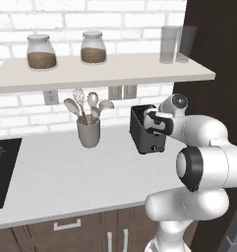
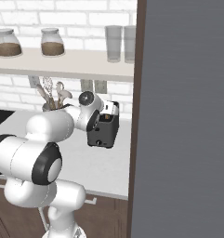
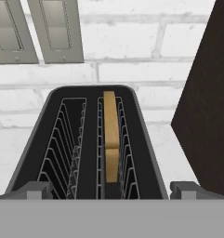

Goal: Start the toaster. Once the lever pops up, take the bread to the plate on the dining counter.

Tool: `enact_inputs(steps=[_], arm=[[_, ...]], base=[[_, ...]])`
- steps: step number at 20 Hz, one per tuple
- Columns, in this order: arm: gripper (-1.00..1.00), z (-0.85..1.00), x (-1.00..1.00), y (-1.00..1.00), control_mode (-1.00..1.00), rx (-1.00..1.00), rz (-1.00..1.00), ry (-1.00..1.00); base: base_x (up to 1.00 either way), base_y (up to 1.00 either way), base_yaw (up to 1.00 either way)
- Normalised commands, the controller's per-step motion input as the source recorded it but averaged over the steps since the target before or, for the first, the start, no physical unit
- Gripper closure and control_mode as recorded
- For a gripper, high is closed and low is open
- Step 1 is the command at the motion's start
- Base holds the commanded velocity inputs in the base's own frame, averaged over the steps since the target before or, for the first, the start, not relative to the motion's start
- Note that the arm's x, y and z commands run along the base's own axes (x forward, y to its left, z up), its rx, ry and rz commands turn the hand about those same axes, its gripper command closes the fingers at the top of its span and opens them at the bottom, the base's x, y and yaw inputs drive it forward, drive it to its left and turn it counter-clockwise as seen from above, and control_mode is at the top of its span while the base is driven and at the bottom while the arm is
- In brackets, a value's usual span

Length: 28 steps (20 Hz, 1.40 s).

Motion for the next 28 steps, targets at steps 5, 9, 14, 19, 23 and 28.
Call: enact_inputs(steps=[5,9,14,19,23,28], arm=[[-1.00,0.00,0.00,0.00,-1.00,0.00,0.00,0.00],[-1.00,0.00,0.00,0.00,-1.00,0.00,0.00,0.00],[-1.00,0.00,0.00,0.00,-1.00,0.00,0.00,0.00],[-1.00,0.00,0.00,0.00,-1.00,0.00,0.00,0.00],[-1.00,0.00,0.00,0.00,-1.00,0.00,0.00,0.00],[-1.00,0.00,0.00,0.00,-1.00,0.00,0.00,0.00]], base=[[0.00,0.00,0.00],[0.00,0.00,0.00],[0.00,0.00,0.00],[0.00,0.00,0.00],[0.00,0.00,0.00],[0.00,0.00,0.00]])
